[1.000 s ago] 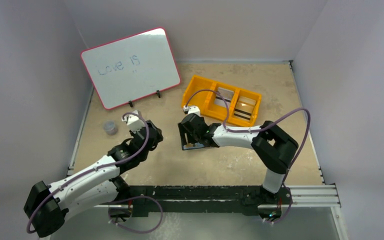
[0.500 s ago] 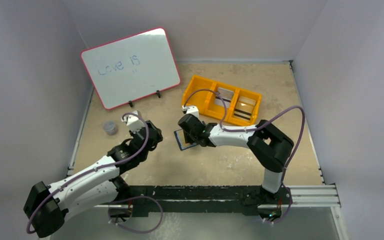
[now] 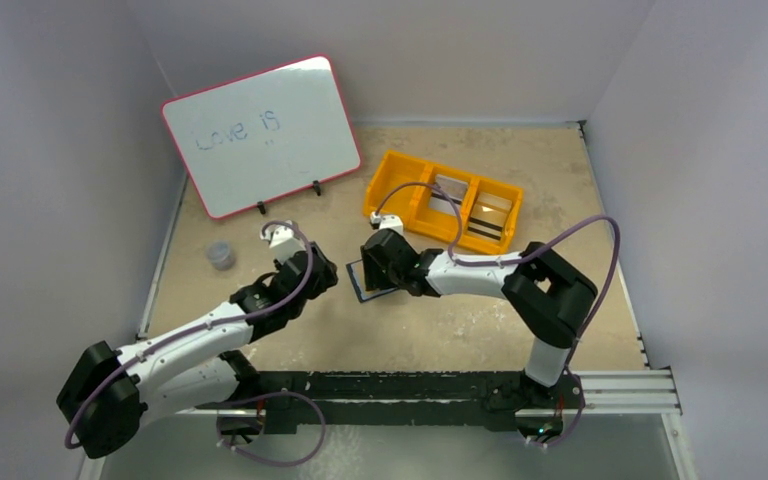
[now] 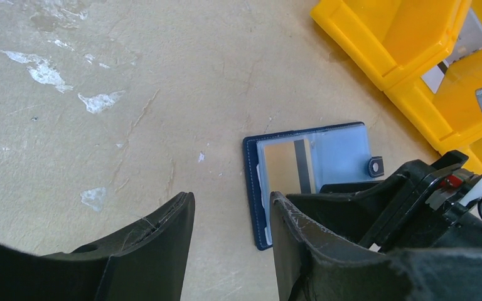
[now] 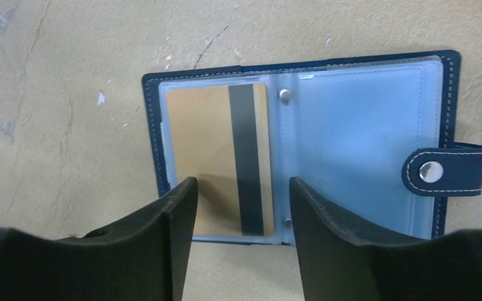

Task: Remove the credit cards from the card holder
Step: Remove the credit card from the card holder.

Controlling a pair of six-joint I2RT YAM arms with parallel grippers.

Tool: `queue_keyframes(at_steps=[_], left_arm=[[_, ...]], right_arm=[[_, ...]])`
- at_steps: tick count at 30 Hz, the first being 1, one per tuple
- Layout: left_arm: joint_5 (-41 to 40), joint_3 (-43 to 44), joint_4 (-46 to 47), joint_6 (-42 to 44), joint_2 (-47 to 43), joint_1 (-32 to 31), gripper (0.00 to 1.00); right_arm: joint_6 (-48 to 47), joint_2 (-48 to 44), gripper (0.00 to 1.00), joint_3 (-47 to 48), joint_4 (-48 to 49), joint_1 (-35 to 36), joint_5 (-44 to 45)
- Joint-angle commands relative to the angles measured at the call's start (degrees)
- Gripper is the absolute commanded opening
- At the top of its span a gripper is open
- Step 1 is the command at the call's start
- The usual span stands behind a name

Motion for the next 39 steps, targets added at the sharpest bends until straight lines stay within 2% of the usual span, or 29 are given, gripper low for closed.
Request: queue_keyframes(at_steps=[1, 11, 14, 19, 24, 26, 28, 30, 35, 39], left_arm=[[-1.75, 0.63, 1.87, -0.93, -2.57, -0.03, 0.47], [-6.96, -0.12, -1.80, -2.07, -8.87, -0.07, 0.47], [-7.62, -0.25, -2.20, -2.23, -9.44, -0.06, 0.47], [-8.17, -0.10, -2.42, -2.40, -10.00, -0.07, 0.47], [-7.51, -0.02, -2.46, -1.94, -9.87, -0.04, 0.47], [-6.23, -0.01, -1.47, -1.15, -9.07, -0.05, 0.47], [-4.88, 0.46, -0.83, -0.72, -7.64, -0.07, 0.48], [-3.05, 0.52, 0.70, -0.34, -6.03, -0.07, 0.48], [2.09, 0.26, 6.14, -0.68, -1.74, -0.02, 0.49], [6.17, 0.17, 10.94, -0.69, 1.56, -0.07, 0.50]], right_arm=[[-2.32, -1.04, 0.60, 0.14, -0.54, 0.05, -0.98], [-7.55, 2.32, 0.75, 2.74, -3.93, 2.09, 2.33], [-7.93, 3.67, 0.75, 4.22, -5.67, 3.74, 4.90], [-5.08, 7.06, 0.64, 5.65, -9.09, 4.22, 7.92], [-2.47, 5.40, 0.48, 5.42, -9.88, 4.41, 8.90], [-2.58, 3.52, 0.41, 4.33, -7.99, 4.26, 4.84], [-1.61, 2.87, 0.38, 3.77, -6.51, 4.10, 3.47], [-0.93, 2.84, 0.25, 3.39, -5.11, 3.70, 1.20], [3.34, 0.81, 0.30, -0.40, -0.16, 0.79, -4.31], [6.81, -3.18, 0.30, -7.80, 9.33, -4.80, -14.21]])
